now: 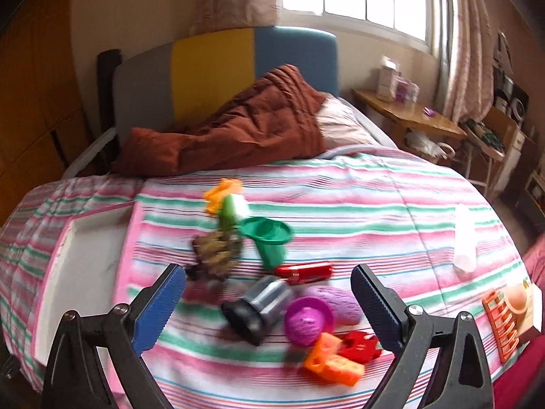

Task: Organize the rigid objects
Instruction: 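Reach the left tool to the brown comb and grasp it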

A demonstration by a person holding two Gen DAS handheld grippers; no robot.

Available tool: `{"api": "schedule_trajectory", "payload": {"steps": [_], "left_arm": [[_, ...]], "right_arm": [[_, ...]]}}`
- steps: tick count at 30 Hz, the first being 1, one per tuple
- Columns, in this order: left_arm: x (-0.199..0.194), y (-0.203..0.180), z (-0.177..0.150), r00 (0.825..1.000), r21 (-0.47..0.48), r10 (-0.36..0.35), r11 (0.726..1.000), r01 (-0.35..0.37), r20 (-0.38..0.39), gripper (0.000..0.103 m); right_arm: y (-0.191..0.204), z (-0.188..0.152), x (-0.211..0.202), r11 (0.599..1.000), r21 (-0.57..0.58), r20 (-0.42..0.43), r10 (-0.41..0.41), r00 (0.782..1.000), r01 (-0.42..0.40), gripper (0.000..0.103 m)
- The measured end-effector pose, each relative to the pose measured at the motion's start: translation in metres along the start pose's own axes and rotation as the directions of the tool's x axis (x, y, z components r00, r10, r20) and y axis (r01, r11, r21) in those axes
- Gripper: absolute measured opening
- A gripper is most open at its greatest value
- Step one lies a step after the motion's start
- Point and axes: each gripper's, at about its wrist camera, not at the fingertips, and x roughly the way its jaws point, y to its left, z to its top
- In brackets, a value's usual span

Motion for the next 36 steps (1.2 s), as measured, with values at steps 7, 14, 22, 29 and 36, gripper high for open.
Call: {"api": "schedule_trajectory", "payload": {"steps": [7, 14, 22, 29, 36], "left_arm": [[0.006, -0.029, 0.011, 0.996, 0.046, -0.086, 0.995, 0.087, -0.022, 0.102], [0.018, -0.082, 0.036, 0.984, 0.158, -0.170, 0.972, 0.176, -0.051, 0.101], [0.049, -0.154, 0.071, 0.971, 0.300, -0.225, 0.924, 0.239, -0.082, 0.101], [0.094, -0.210, 0.100, 0.962, 0.360, -0.244, 0.893, 0.272, -0.122, 0.090], [0.142, -0.257, 0.117, 0.952, 0.394, -0.255, 0.868, 0.302, -0.168, 0.088]], "right_arm": [[-0.074, -0.010, 0.024, 0.968, 0.248, -0.064, -0.024, 0.998, 0.040, 0.099], [-0.098, -0.014, 0.020, 0.920, 0.393, -0.059, 0.029, 0.998, -0.003, 0.099], [-0.101, -0.014, 0.024, 0.907, 0.421, -0.070, 0.063, 0.996, -0.028, 0.099], [-0.100, -0.014, 0.026, 0.904, 0.425, -0.070, 0.089, 0.994, -0.051, 0.099], [-0.098, -0.013, 0.030, 0.900, 0.428, -0.081, 0.122, 0.989, -0.076, 0.099]]}}
